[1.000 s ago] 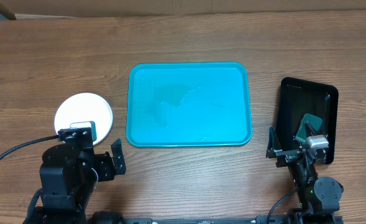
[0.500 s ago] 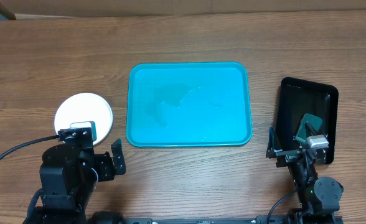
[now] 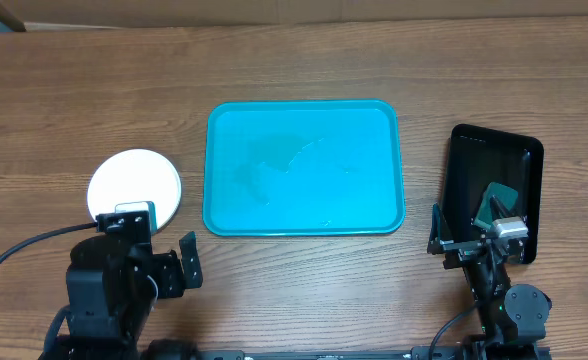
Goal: Clean dirty plates on tray and stack at the side
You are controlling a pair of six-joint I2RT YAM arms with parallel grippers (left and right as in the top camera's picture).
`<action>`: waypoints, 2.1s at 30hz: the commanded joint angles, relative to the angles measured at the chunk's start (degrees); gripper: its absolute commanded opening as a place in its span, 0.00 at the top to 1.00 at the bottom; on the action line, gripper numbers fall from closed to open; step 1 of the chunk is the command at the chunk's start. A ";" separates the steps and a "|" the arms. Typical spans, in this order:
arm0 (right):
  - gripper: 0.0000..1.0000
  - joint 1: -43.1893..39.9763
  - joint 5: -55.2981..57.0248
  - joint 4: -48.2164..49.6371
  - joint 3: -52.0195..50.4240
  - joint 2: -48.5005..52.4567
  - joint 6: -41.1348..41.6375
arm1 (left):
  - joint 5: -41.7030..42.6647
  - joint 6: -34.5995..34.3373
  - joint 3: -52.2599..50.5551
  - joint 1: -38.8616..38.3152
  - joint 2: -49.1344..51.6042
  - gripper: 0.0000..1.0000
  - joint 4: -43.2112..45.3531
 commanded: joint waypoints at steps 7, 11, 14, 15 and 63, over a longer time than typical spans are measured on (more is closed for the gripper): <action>0.00 0.31 0.55 0.20 -0.57 -0.57 -0.39 | -3.56 -0.07 -8.24 1.16 -10.58 0.00 11.72; 0.00 0.31 0.55 0.20 -0.57 -0.57 -0.39 | -2.95 -0.11 -19.82 2.34 -17.53 0.00 26.32; 0.00 0.31 0.55 0.20 -0.57 -0.57 -0.39 | -1.51 -0.28 -29.07 2.89 -23.41 0.00 37.55; 0.00 0.31 0.55 0.20 -0.57 -0.57 -0.39 | -1.51 -0.61 -31.63 2.93 -25.11 0.00 40.54; 0.00 0.31 0.55 0.20 -0.57 -0.57 -0.39 | 2.86 -0.52 -56.61 2.89 -34.42 0.00 62.05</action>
